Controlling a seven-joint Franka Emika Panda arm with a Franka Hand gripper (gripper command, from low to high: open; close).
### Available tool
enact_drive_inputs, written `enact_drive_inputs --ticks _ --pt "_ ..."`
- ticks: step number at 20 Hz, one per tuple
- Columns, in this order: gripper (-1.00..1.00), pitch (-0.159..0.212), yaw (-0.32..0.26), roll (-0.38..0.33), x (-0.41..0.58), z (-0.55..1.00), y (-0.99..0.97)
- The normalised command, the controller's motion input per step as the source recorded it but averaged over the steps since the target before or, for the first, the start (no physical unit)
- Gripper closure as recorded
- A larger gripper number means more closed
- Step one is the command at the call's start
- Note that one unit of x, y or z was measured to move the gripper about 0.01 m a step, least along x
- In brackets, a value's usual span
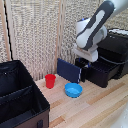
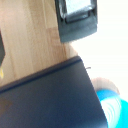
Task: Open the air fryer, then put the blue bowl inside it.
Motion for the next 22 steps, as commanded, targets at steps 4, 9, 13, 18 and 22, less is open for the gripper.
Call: enact_drive_inputs --ticks 4,9,13,18,22 --pt "-1.0 0.109 -0.003 0.033 0.014 0.8 0.21" --pt "-1.0 0.154 0.064 0.117 -0.071 0.47 0.27" --pt "-1.0 0.183 0.15 0.186 -0.097 0.14 0.24" --pt "-1.0 0.132 0.164 0.276 -0.114 0.0 0.11" --pt "-1.0 0.055 0.173 0.32 -0.161 -0.09 0.06"
